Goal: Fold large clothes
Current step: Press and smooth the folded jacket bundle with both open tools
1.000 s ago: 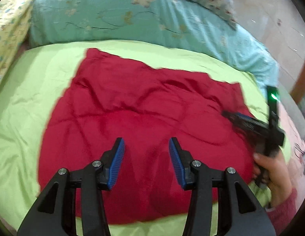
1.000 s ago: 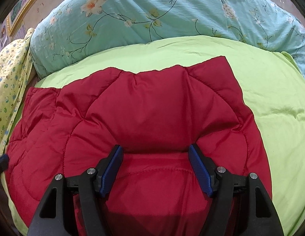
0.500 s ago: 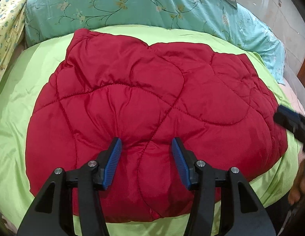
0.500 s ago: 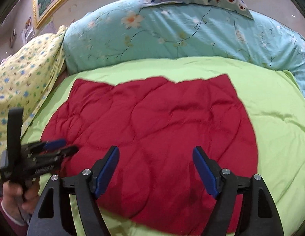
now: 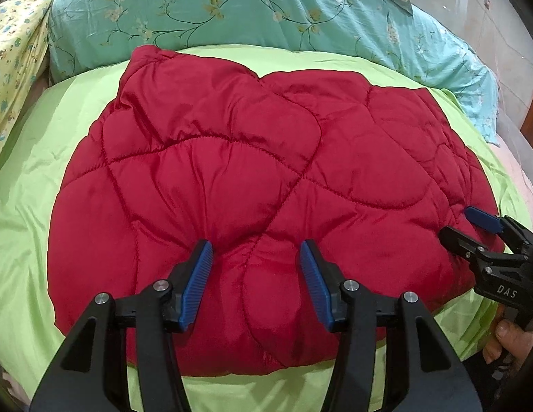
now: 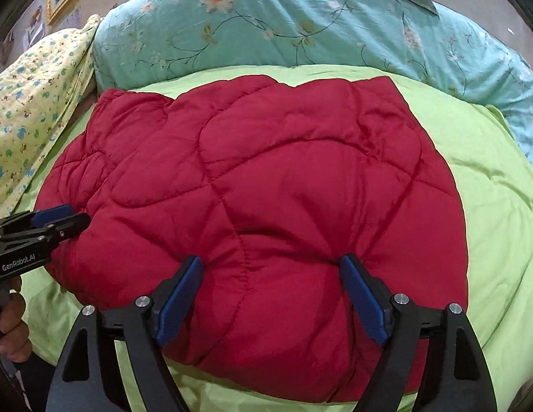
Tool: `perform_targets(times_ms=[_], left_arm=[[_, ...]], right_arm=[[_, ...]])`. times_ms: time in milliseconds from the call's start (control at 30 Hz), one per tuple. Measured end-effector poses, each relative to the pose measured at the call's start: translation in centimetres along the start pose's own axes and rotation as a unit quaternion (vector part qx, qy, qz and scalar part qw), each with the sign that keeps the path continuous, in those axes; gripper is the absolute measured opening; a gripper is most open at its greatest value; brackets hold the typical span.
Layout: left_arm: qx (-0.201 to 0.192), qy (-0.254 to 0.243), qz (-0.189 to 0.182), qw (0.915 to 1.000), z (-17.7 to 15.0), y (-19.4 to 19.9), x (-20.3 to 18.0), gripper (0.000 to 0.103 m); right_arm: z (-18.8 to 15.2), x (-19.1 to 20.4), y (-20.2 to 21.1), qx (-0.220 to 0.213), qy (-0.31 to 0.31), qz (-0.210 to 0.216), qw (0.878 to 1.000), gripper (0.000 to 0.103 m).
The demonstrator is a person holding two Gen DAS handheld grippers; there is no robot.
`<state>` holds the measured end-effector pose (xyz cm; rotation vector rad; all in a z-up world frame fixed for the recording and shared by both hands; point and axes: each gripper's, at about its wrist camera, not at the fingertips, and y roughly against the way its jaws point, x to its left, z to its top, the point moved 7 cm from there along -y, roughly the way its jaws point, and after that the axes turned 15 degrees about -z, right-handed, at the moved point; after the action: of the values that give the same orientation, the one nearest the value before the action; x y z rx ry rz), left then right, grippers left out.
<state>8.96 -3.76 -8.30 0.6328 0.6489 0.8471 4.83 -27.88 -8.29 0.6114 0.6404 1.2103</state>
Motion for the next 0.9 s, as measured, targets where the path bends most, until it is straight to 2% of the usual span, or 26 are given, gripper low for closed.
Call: perform_targets(times_ms=[700,900], left_arm=[[-0.001,-0.006,0.017,0.9998,-0.5,-0.1,-0.4,0.053],[-0.015,-0.007,0.031,0.9994,-0.4,1.7,-0.7,0.053]], right_arm=[[-0.7,-0.1,0.0,-0.007,-0.008,0.006,1.000,0.083],[-0.7,-0.2,0.0,-0.006,-0.012,0.009,1.000,0.083]])
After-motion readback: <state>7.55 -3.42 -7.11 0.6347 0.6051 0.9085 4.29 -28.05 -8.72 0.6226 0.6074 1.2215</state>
